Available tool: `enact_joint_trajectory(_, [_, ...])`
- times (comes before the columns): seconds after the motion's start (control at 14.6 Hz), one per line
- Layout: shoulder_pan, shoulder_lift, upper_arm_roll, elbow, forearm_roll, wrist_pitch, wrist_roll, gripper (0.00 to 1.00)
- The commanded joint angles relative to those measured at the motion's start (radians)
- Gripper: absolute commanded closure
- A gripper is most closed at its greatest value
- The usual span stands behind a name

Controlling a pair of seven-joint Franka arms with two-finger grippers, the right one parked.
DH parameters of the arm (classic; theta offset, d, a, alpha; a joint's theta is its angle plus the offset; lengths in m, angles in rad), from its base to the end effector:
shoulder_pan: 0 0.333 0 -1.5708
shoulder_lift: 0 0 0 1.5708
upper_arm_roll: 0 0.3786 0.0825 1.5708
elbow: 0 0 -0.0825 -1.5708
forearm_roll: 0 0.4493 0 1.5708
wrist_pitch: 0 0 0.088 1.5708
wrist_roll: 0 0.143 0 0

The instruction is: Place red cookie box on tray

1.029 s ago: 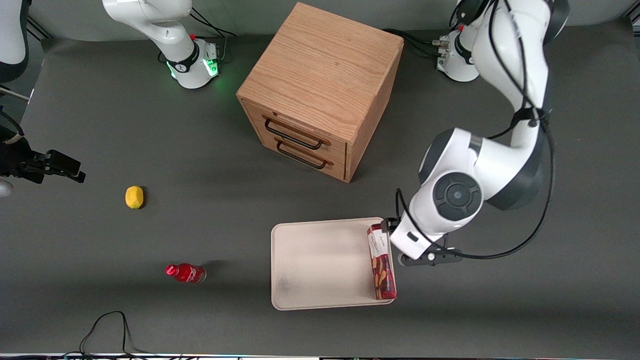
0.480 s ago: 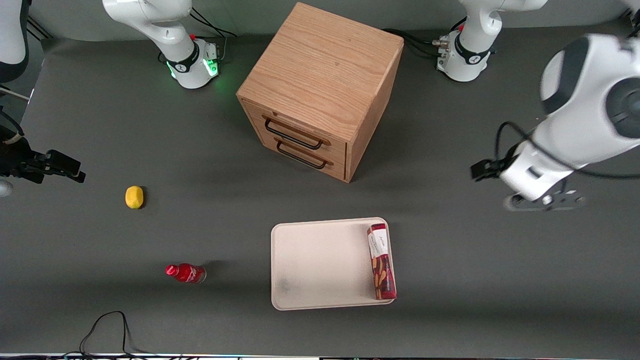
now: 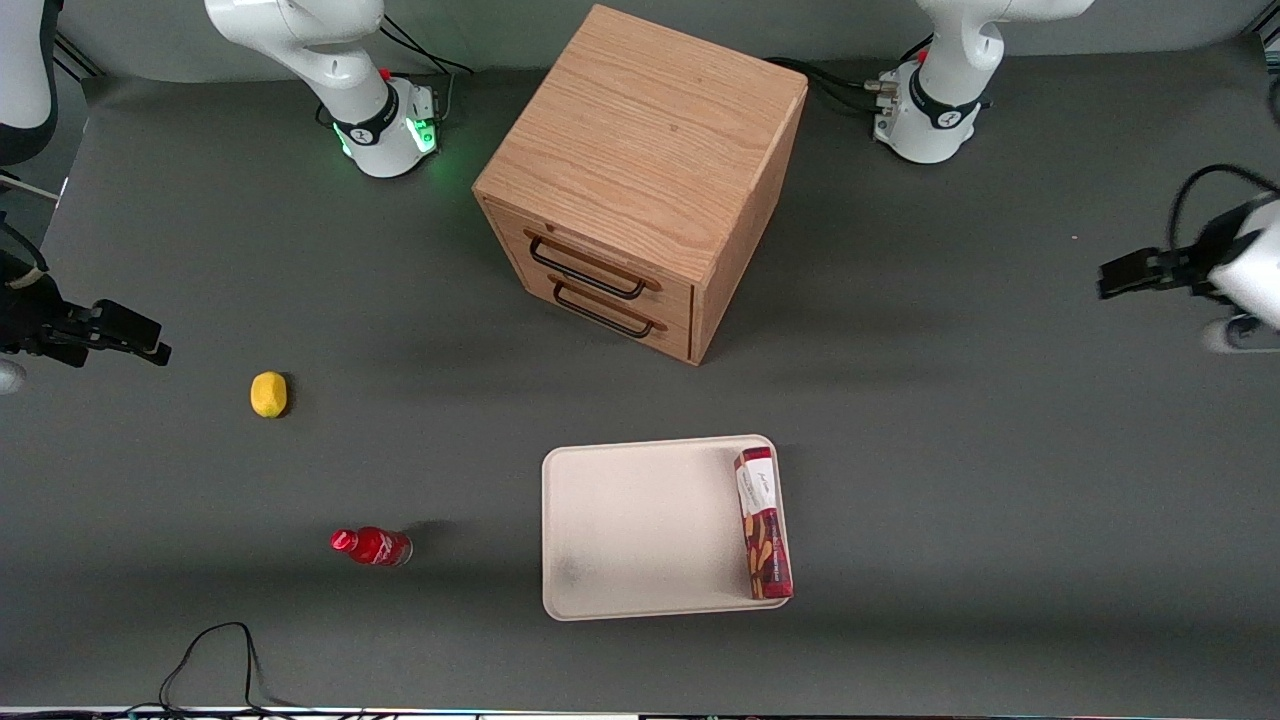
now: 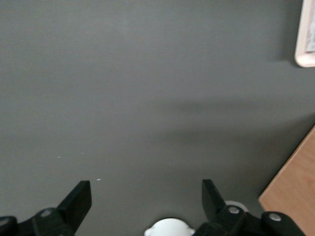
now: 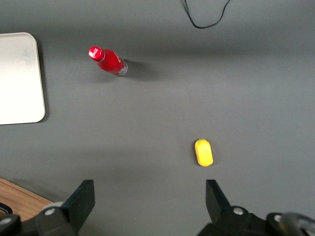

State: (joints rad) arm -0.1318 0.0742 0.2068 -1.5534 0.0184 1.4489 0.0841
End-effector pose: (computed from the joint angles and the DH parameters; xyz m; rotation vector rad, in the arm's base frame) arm 0.6227 0.0451 0.6060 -3.1096 0.0120 0.2794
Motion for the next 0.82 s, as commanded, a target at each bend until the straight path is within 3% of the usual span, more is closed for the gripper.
enact_joint_trajectory(0.0, [-0.045, -0.016, 0.053, 0.002, -0.002, -0.037, 0.011, 0.0])
enact_joint_trajectory(0.21, [0.015, 0.001, -0.007, 0.058, 0.001, -0.102, -0.095, 0.0])
enact_joint_trajectory(0.48, [0.223, 0.002, -0.231, 0.064, 0.018, -0.102, -0.101, 0.0])
enact_joint_trajectory(0.75, [0.206, 0.002, -0.245, 0.076, 0.041, -0.117, -0.102, 0.0])
